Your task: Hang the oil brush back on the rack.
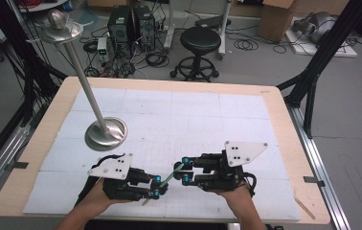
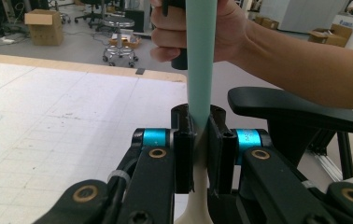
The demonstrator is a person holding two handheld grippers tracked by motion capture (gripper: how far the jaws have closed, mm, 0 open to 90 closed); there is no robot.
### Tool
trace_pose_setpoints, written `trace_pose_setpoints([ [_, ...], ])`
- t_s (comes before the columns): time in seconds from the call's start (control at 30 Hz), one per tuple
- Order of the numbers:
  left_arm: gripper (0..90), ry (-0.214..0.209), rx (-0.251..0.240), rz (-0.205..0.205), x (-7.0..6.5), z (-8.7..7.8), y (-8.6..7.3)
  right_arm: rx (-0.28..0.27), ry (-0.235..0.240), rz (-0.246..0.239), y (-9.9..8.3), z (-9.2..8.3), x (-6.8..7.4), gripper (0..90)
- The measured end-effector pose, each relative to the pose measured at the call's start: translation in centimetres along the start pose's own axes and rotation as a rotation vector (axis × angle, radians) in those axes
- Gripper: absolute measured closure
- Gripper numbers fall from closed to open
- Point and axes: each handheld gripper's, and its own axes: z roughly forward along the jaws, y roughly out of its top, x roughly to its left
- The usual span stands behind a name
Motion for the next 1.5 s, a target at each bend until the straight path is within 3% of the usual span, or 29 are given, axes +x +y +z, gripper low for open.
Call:
trace_pose_setpoints([
  [0.3,81.9,0.004,0.015,0.005,0.0,-0.1,0.0,-0.005,0.000,0.029,-0.1,0.2,-0.1,77.8],
  [0.43,79.5,0.016,0.021,0.004,0.0,-0.2,0.0,0.003,-0.007,0.055,-0.2,0.3,-0.1,82.6],
  [0.67,70.4,0.057,0.039,0.009,-0.1,-0.5,0.2,0.015,-0.096,0.081,0.0,0.4,-0.1,82.9],
  [0.87,62.8,0.144,0.046,0.006,0.0,-1.3,0.6,0.036,-0.194,0.123,0.4,0.3,0.1,82.9],
  [1.03,57.4,0.154,0.074,-0.005,0.2,-0.9,1.2,0.067,-0.260,0.160,0.8,0.3,0.3,82.8],
  [1.17,54.9,0.146,0.079,-0.025,0.5,-0.1,1.5,0.067,-0.274,0.182,1.2,0.3,0.3,82.8],
  [1.3,57.7,0.131,0.063,-0.052,0.7,0.5,1.5,0.063,-0.270,0.178,1.2,0.3,0.5,82.8],
  [1.5,75.3,0.104,0.032,-0.064,0.9,0.8,1.4,0.057,-0.256,0.182,1.0,0.1,0.5,82.8],
])
